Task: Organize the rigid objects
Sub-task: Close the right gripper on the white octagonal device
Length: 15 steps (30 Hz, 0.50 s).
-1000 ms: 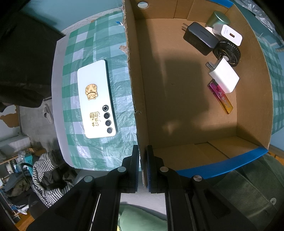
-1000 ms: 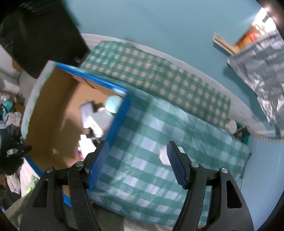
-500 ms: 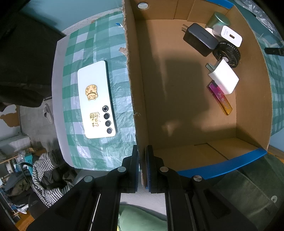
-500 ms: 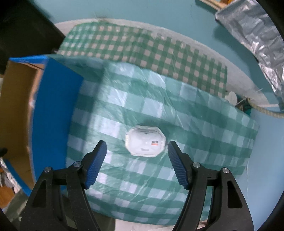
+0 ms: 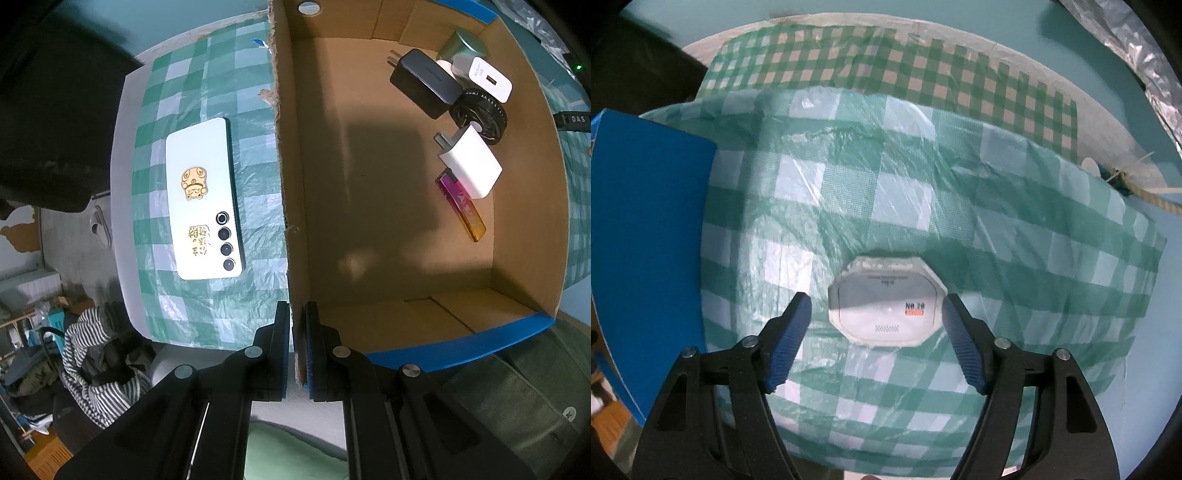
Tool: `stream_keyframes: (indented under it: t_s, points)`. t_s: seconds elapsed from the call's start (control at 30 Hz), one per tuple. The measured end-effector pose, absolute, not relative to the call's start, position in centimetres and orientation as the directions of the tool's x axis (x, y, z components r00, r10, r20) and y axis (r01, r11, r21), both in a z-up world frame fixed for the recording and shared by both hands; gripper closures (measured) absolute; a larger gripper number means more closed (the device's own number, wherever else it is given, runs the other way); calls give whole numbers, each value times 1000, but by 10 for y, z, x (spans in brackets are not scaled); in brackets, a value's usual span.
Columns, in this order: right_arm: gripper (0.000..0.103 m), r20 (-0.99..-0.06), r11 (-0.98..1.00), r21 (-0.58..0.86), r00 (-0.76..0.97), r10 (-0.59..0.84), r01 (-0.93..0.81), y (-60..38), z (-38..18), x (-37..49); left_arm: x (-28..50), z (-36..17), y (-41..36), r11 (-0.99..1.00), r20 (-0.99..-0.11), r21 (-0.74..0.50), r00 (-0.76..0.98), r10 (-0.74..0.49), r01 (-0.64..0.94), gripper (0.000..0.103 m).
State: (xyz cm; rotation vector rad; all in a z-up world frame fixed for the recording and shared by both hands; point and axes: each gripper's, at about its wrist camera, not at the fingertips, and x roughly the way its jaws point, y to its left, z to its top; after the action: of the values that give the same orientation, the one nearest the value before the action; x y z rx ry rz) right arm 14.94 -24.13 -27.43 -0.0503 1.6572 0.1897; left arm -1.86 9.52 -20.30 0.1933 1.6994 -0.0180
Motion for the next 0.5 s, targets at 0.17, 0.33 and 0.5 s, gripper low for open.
stream_keyframes:
  t_s: [0.17, 0.33, 0.5]
  points:
    - [29, -994, 990, 51, -106, 36, -135, -244, -281, 151, -18, -204, 96, 987, -985, 98, -126, 115, 128, 95]
    - [29, -990, 990, 61, -131, 45, -123, -246, -292, 152, -19, -205, 96, 988, -985, 99, -131, 115, 121, 95]
    - [29, -989, 992, 58, -140, 42, -114, -245, -298, 151, -19, -205, 97, 989, -985, 97, -133, 112, 115, 95]
